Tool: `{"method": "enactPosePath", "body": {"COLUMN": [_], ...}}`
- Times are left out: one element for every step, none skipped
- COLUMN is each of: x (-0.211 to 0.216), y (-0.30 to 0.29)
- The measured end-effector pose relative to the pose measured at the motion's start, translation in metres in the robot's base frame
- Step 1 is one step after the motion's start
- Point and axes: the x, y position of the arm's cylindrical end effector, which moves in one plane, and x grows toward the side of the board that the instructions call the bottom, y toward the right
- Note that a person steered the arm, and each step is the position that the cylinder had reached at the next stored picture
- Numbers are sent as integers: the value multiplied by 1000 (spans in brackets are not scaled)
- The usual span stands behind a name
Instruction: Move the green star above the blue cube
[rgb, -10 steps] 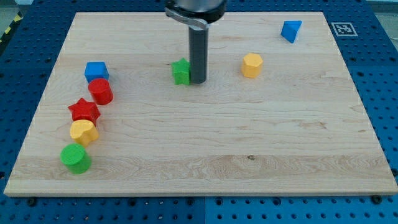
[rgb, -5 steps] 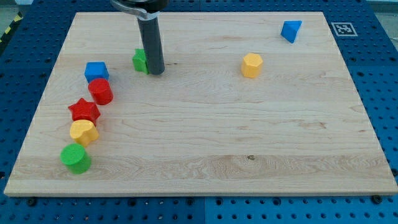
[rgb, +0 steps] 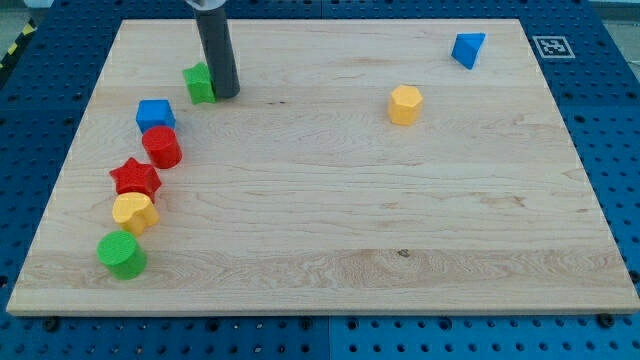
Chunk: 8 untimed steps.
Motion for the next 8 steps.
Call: {"method": "enactPosePath", "body": {"x": [-10,-30,-39,-40,-39,-38,-37,-35], "y": [-13,-14,-17,-28,-34,-40,-53,-64]}}
